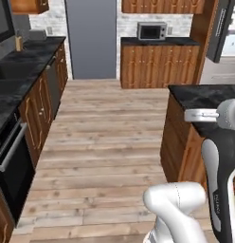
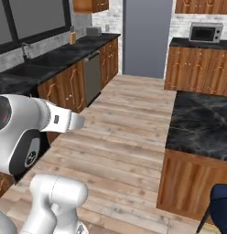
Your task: Take the donuts from the fridge and place them on the empty tray on the dining counter.
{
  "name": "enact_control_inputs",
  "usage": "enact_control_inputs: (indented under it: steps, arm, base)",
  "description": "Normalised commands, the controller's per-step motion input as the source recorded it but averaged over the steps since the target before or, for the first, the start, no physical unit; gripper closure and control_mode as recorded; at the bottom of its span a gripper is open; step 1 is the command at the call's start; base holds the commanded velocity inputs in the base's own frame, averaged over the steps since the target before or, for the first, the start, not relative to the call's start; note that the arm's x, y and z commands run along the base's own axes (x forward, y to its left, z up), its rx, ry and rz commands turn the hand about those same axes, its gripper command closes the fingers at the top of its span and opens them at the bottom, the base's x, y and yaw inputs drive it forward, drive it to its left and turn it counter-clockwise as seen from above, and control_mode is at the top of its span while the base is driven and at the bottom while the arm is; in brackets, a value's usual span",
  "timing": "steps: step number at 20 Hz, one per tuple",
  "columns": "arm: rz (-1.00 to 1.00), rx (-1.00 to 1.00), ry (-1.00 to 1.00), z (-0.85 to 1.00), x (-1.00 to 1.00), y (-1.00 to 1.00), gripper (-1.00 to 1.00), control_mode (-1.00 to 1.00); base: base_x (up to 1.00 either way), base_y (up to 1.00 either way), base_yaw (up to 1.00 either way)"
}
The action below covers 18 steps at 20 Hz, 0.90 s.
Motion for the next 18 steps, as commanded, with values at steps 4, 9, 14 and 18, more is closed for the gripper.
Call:
enact_control_inputs:
  steps: [4, 9, 14, 18]
  arm:
    - [0.00, 0.00, 0.00, 0.00, 0.00, 0.00, -1.00, 1.00]
    - [0.00, 0.00, 0.00, 0.00, 0.00, 0.00, -1.00, 1.00]
    - [0.00, 0.00, 0.00, 0.00, 0.00, 0.00, -1.00, 1.00]
    - [0.00, 0.00, 0.00, 0.00, 0.00, 0.00, -1.00, 1.00]
  base:
    - [1.00, 0.27, 0.05]
    - [1.00, -0.31, 0.25]
    - [1.00, -0.08, 0.05]
    - [1.00, 0.22, -0.06]
